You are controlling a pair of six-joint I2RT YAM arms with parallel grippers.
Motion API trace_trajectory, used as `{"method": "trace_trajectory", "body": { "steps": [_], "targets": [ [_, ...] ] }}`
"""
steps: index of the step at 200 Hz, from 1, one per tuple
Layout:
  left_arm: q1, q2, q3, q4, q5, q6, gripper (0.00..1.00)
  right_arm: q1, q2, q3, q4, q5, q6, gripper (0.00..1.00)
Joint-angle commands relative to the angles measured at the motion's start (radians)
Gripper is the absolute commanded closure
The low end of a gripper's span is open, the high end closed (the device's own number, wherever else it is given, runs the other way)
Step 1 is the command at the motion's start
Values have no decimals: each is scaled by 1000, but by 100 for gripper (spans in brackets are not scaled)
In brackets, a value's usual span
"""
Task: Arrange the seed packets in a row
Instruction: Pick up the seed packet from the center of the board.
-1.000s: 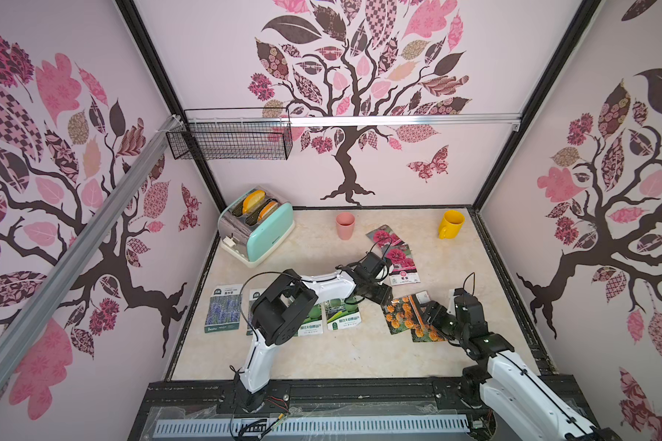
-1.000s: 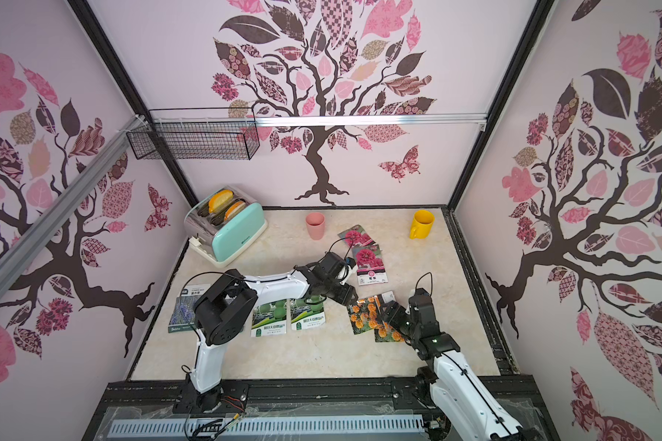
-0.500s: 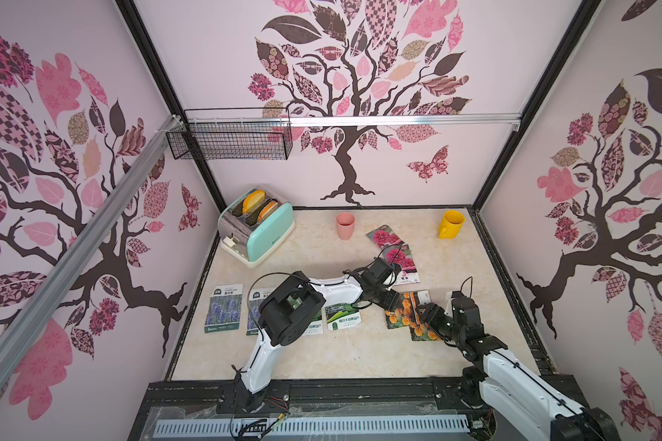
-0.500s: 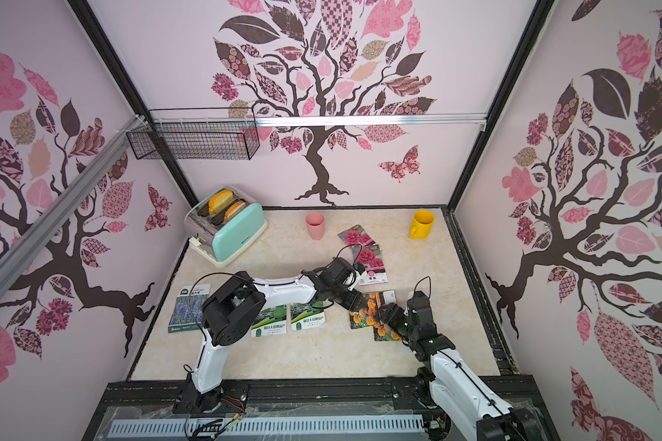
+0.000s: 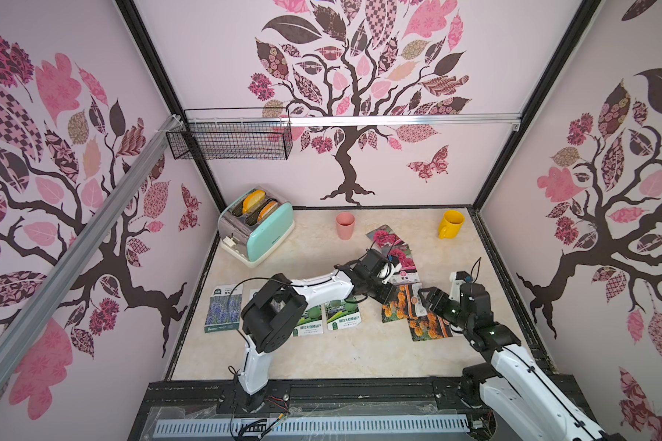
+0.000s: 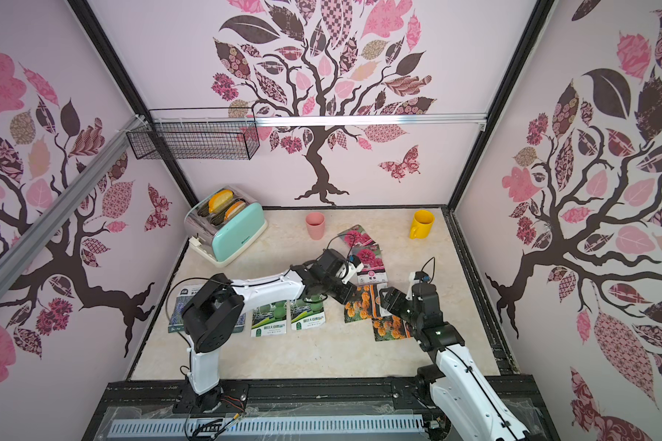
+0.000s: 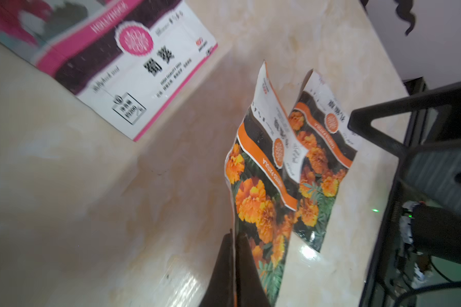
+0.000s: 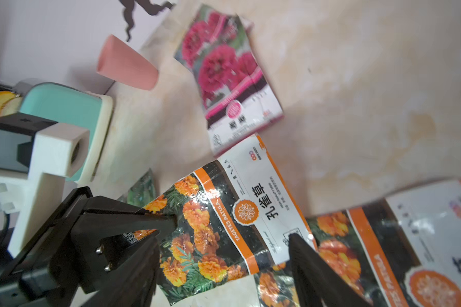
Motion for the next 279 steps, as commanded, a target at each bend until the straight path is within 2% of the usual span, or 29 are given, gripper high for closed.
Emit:
{"method": "trace_trajectory", "body": {
  "steps": [1,22,34,50,72,103,133,157,169,205,244,257,262,265,271,274,279],
  "targets": [
    [63,-133,-12,-7,73,74,100,-3,33,150,-71,-52,-135,20],
    [83,-201,4,-93,123,203,100,-3,101,291,-86,-134,-195,19],
    [91,-208,54,-219,128,321,100,-2,136,371,-95,-173,-233,19],
    [119,-198,139,-374,193,459,100,-1,172,447,-89,-199,-269,18],
    [178,-218,178,-411,359,544,100,-1,208,497,-40,-218,-289,18],
    [222,-241,191,-473,440,663,100,0,307,620,-94,-276,-373,18],
    [227,-216,240,-544,436,715,100,26,339,632,-154,-317,-453,19],
    [227,-221,241,-555,450,728,100,104,352,625,-206,-219,-535,19],
    [227,-229,230,-547,449,725,100,121,363,611,-217,-212,-562,19],
    [227,-243,216,-546,436,729,100,143,342,542,-194,-283,-578,22],
    [229,-251,205,-513,446,703,100,245,321,454,-185,-255,-593,27],
    [229,-246,205,-506,449,691,100,279,317,428,-162,-256,-578,41],
    [229,-243,207,-502,446,681,100,287,314,419,-154,-258,-573,44],
    [229,-240,209,-500,445,675,100,292,312,416,-147,-257,-567,49],
    [230,-237,213,-499,449,668,100,295,307,408,-137,-259,-557,64],
    [232,-236,213,-497,451,663,100,295,302,404,-127,-259,-551,81],
    [233,-236,211,-489,453,649,100,295,293,394,-112,-260,-543,100]
  ]
}}
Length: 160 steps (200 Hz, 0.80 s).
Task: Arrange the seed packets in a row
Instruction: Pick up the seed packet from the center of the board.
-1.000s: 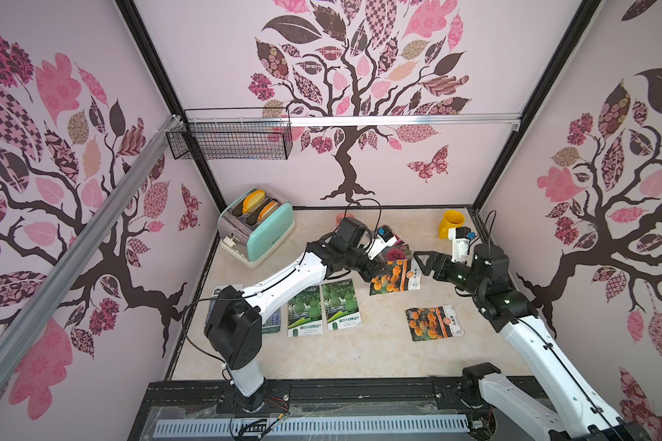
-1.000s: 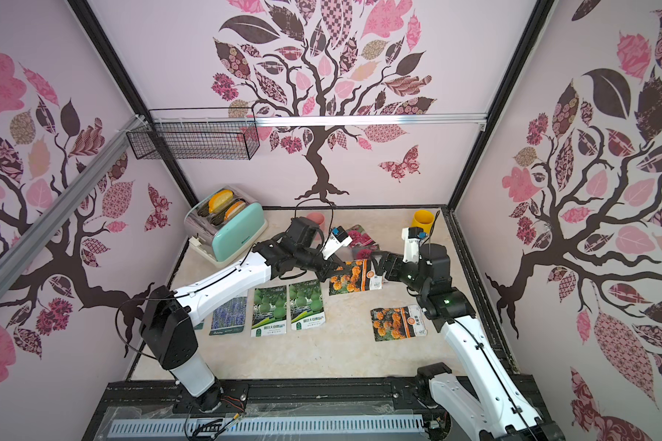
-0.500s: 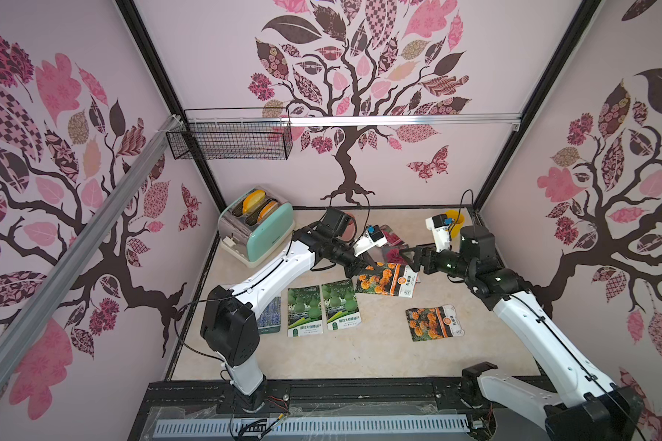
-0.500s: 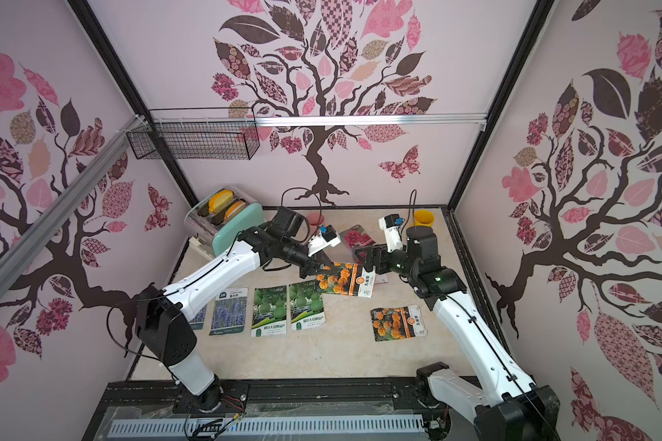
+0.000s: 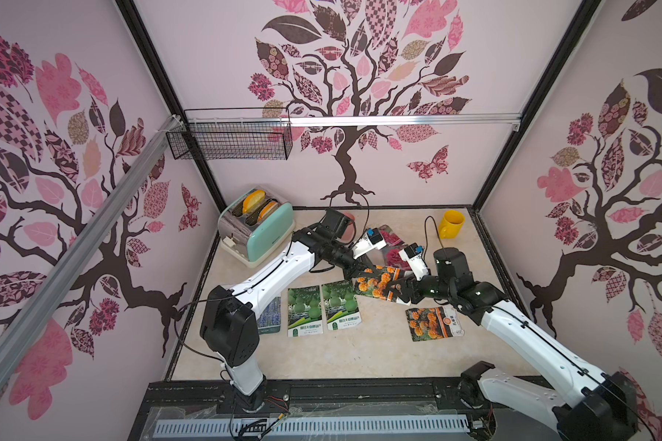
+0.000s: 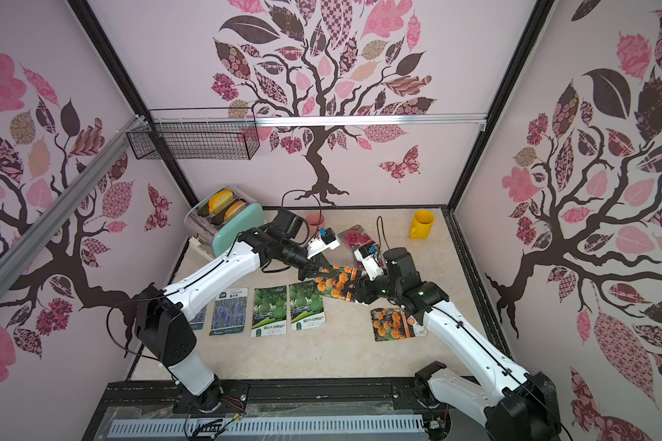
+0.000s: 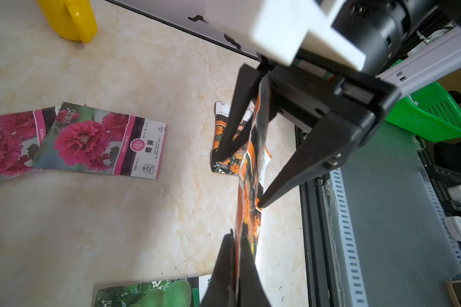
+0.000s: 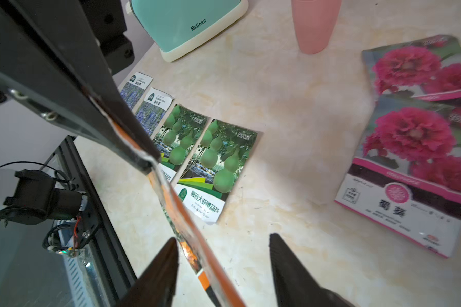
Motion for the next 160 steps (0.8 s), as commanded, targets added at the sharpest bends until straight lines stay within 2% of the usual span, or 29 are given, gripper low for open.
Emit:
{"method": "trace_trajectory", "body": {
  "steps": [1,23,32,39,47,64,77,96,125,160],
  "targets": [
    [4,-16,-1,44,26,-44,100,18,-36,-18,51,-9,28,100],
    [17,-22,-11,157,-38,-208,100,18,-106,-68,136,23,85,100],
    [25,-34,-17,221,-133,-311,82,18,-125,-85,167,34,110,100],
    [43,-46,-31,276,-191,-394,73,17,-135,-95,184,51,137,100],
    [77,-71,-65,359,-240,-514,67,17,-140,-105,209,64,172,100],
    [169,-143,-180,559,-272,-793,57,16,-141,-127,284,94,279,100],
    [199,-207,-283,651,-347,-942,45,11,-135,-139,359,132,378,100],
    [189,-309,-428,718,-423,-1055,42,-1,-116,-139,457,166,506,100],
    [136,-419,-656,982,-431,-1237,41,-26,-94,-173,646,148,675,100],
    [27,-401,-738,1230,-458,-1343,41,-26,-47,-182,719,122,760,100]
  ]
}}
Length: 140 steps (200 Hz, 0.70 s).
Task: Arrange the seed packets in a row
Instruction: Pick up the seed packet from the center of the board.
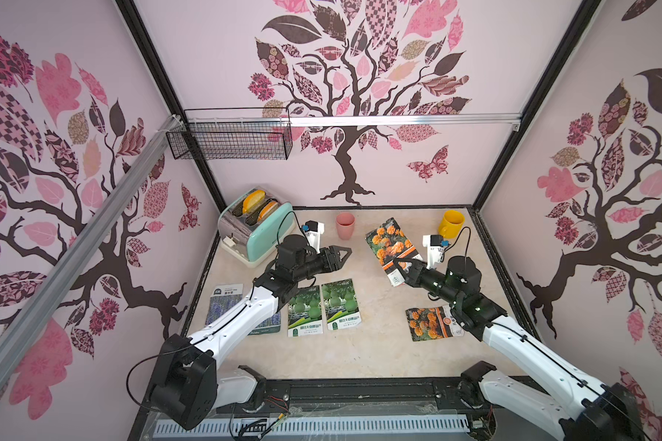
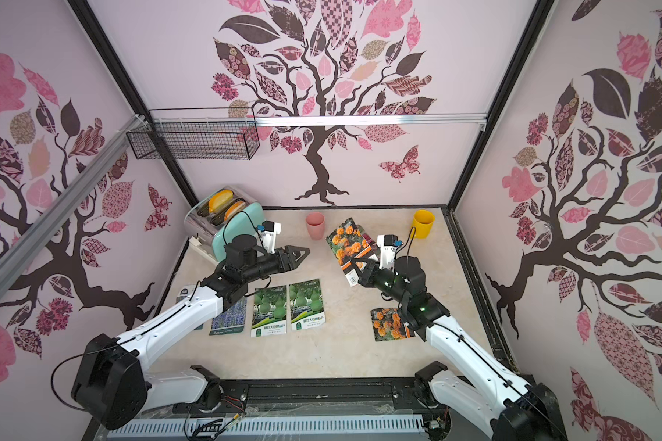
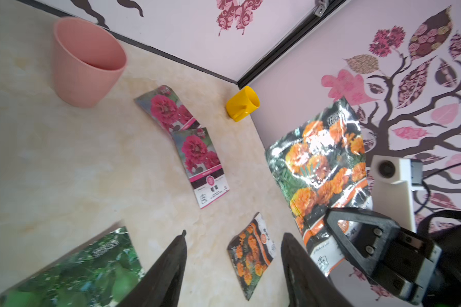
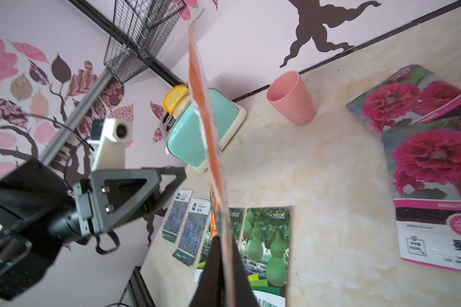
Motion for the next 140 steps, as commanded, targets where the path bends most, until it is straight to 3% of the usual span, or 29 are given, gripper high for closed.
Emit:
{"method": "trace_trajectory", "body": {
  "steps": [1,93,107,123,140],
  "targets": [
    [-60,16,-31,283,-38,-144,41,-4,26,-6,119,-16,120,100],
    [-181,255,70,514,-1,-205,47,-4,55,-8,150,-40,140,100],
    [-184,283,87,553,10,-213,58,-3,66,1,140,-54,132,100],
    [-185,301,110,576,25,-210,100,-4,75,6,107,-59,112,100],
    [-183,284,125,503,26,-166,100,-3,86,59,-37,-52,4,100]
  ]
}}
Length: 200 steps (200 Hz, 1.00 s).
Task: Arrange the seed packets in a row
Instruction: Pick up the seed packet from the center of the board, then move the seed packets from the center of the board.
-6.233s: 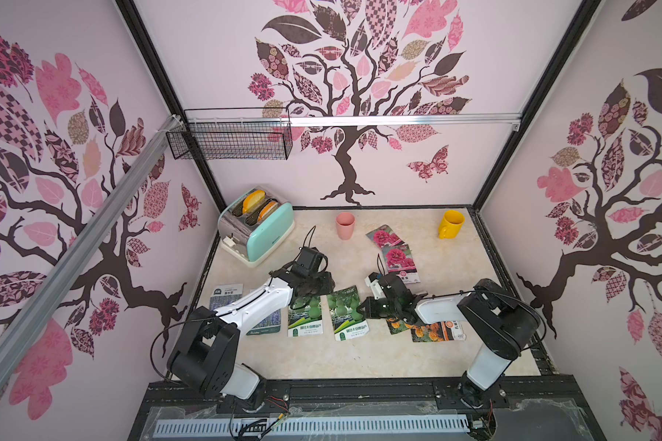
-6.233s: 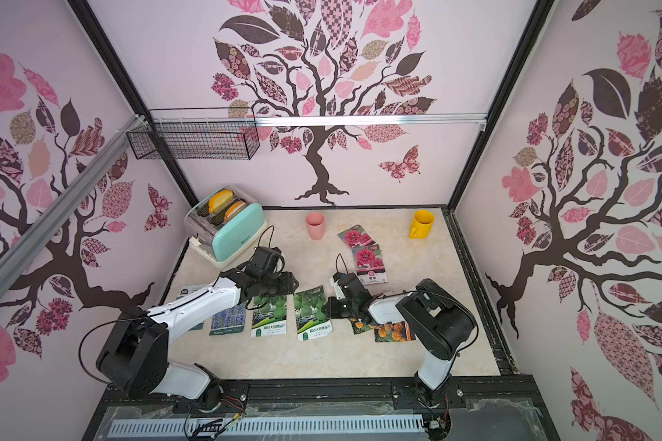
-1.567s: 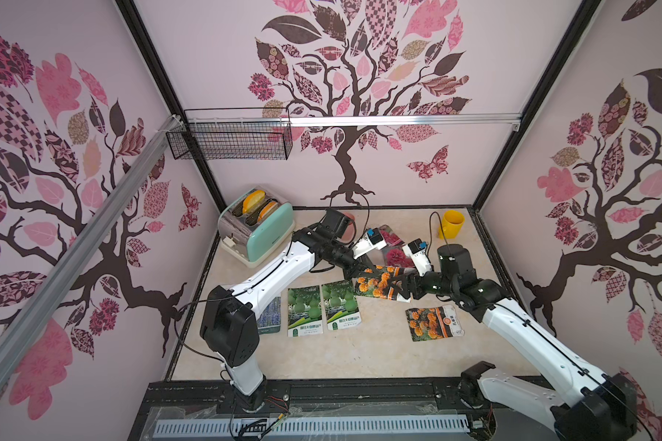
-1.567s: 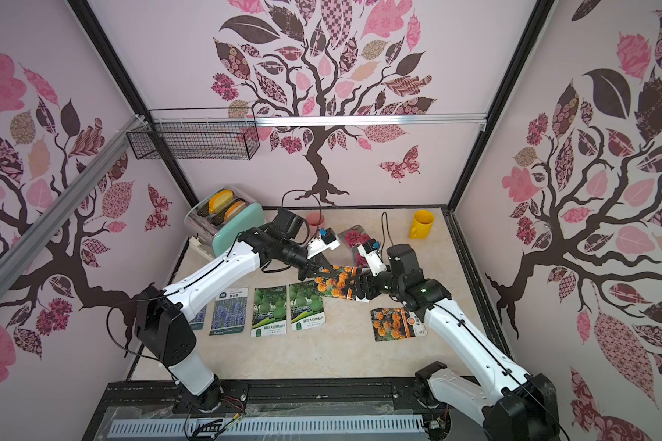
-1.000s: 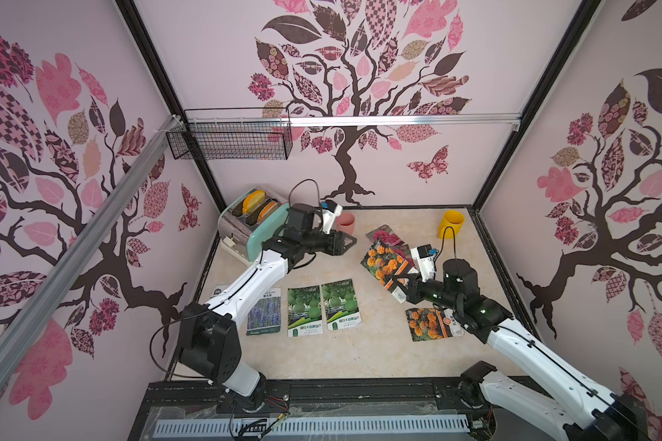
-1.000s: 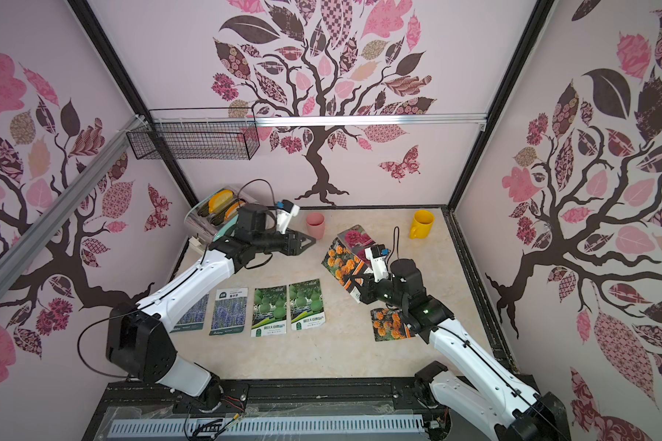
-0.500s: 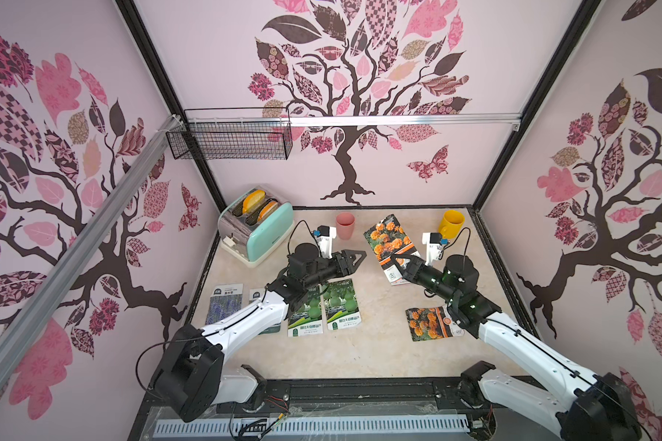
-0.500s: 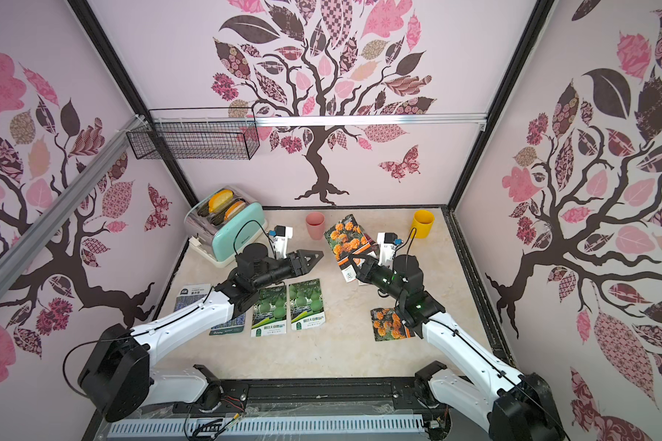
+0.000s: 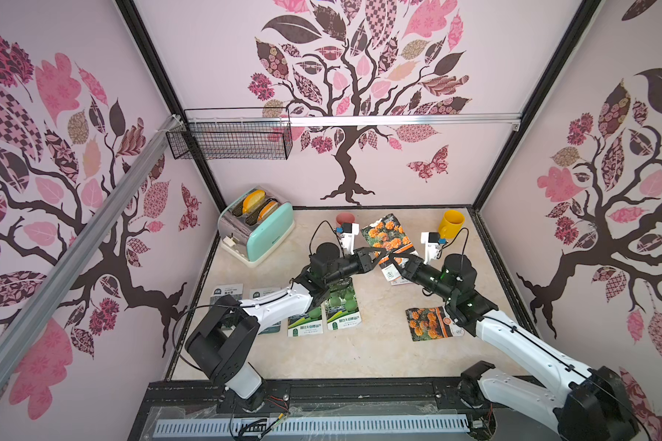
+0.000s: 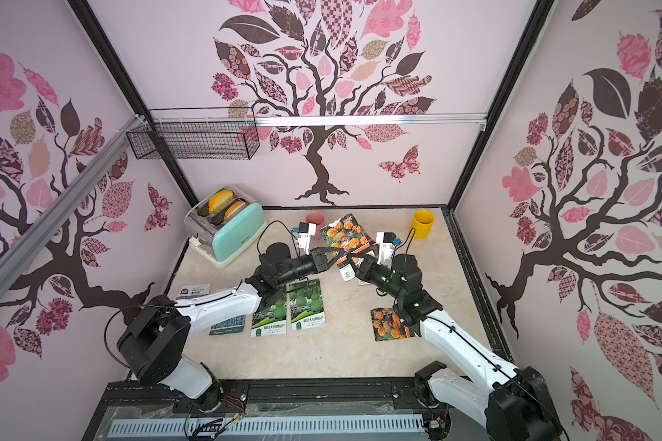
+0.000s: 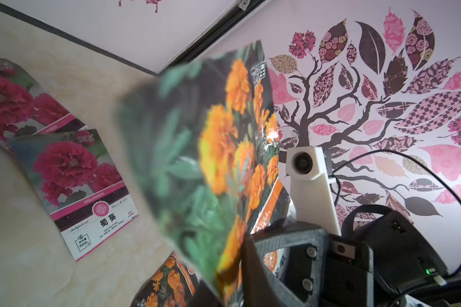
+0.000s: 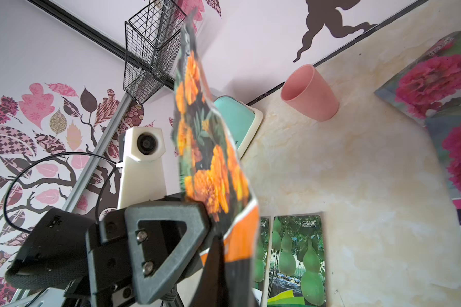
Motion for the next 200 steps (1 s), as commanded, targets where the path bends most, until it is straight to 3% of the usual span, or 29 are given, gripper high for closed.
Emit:
{"method": "trace_trajectory", "body": {
  "steps": [1,6,30,37,57,73,137,200],
  "targets": [
    [2,-16,39,11,15,45,100,1,15,74,-165,-21,-126,100],
    [4,-29,37,-15,10,63,100,1,20,97,-232,-10,-169,91],
    [40,-86,53,-248,20,147,100,-37,37,188,-507,97,-362,16],
    [58,-98,56,-317,32,171,100,-69,34,193,-546,111,-387,2],
    [119,-98,72,-517,101,236,100,-200,45,169,-538,82,-402,1],
    [147,-102,28,-553,117,252,100,-271,144,193,-533,49,-423,1],
    [161,-221,-114,-708,36,308,100,-239,638,456,-503,99,-449,1],
    [161,-229,-153,-680,47,315,100,-193,948,713,-431,20,-464,0]
  ]
}}
